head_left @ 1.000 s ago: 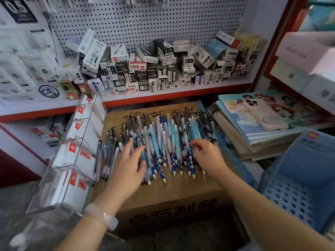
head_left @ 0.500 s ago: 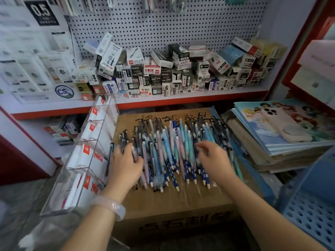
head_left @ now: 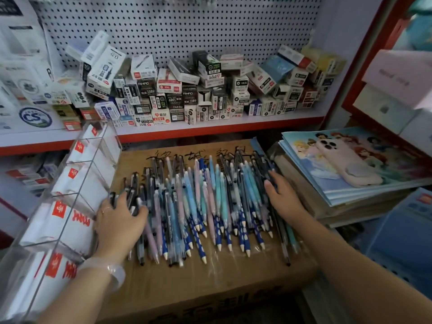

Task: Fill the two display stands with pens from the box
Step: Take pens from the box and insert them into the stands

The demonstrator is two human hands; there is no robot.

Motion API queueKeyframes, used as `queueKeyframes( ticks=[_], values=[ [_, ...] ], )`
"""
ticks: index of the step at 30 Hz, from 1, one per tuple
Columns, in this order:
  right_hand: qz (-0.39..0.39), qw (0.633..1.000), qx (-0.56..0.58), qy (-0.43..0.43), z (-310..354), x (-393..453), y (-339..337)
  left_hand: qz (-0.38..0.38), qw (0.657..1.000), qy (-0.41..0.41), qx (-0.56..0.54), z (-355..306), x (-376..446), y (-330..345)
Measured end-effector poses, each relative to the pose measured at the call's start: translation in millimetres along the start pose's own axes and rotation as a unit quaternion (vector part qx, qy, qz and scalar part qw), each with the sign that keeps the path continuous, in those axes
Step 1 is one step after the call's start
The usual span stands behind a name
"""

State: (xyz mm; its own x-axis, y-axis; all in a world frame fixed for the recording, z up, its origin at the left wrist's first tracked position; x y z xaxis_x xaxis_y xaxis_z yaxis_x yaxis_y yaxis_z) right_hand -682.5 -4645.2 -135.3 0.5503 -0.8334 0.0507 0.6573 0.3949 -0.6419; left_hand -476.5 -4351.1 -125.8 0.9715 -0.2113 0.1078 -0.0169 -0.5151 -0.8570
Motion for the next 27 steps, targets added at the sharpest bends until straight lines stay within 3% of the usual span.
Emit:
queueKeyframes(
  ticks=[8,12,17,23,27],
  values=[
    [0.003,0.997,-0.064,-0.044,1.3,4.1,10.1,0.029,0.999,0.026,0.022,8.6,10.7,8.4],
    [-0.052,0.991,-0.106,-0.058,1.2,13.9,-1.3,0.026,0.999,0.040,0.004,3.3,2.7,8.1],
    [-0.030,0.987,-0.155,-0.022,-3.2,26.1,4.5,0.035,0.998,0.038,-0.025,5.4,3.5,13.9],
    [-0.085,0.995,-0.039,0.029,2.3,25.6,-5.1,0.039,0.998,0.037,-0.033,7.0,2.0,15.6],
    [-0.054,0.998,0.018,0.020,1.5,17.9,-11.3,0.052,0.995,0.044,-0.071,5.1,3.3,14.5]
  ],
)
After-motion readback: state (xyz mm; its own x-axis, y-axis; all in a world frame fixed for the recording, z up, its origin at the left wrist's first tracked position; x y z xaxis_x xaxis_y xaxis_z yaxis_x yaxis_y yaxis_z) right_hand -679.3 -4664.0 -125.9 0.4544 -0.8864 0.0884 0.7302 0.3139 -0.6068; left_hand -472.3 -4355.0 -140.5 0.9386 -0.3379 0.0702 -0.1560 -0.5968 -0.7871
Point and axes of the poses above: each hand's wrist, its own x-axis towards the middle knuckle, its own y-axis out of the palm, z = x × y, the point moved 5 cm from there along x, towards the middle knuckle, and after that the axes turned 9 degrees about -z, right-handed, at the moved point
